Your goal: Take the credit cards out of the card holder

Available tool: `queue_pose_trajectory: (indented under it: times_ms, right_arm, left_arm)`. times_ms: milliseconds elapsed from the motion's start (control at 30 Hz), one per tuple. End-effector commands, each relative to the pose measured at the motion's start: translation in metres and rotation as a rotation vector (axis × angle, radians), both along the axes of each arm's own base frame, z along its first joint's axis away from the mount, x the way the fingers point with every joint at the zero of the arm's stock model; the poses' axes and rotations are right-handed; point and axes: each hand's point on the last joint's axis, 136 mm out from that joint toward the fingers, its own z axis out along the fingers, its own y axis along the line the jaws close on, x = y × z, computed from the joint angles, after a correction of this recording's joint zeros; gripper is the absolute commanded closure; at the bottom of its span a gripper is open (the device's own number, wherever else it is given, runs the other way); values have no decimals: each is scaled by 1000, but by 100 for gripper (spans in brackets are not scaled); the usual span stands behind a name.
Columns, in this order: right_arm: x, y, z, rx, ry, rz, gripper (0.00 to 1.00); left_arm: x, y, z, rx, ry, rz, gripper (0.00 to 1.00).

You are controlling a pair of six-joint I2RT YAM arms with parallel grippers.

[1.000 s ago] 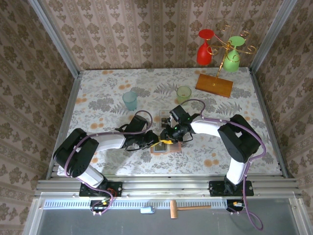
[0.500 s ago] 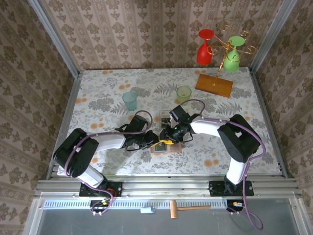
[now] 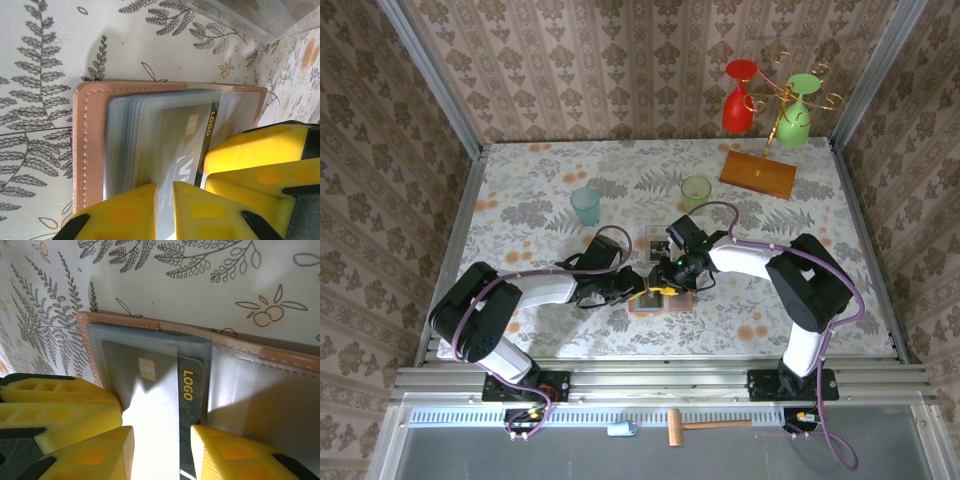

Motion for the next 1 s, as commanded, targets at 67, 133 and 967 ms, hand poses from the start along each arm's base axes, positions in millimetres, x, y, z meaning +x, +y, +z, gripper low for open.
queue_pose_trajectory:
  times_ms: [67, 133, 967]
  right_arm:
    - [-1, -12, 4, -73, -22, 0, 64]
    - [-1, -14, 6, -80, -30, 0, 64]
    - [1, -15, 25, 12, -55, -56, 64]
  left_arm:
    - [0, 1, 0, 21, -1, -12, 84]
    - [0, 1, 0, 22, -2, -12, 84]
    - [7, 7, 1, 32, -14, 0, 85]
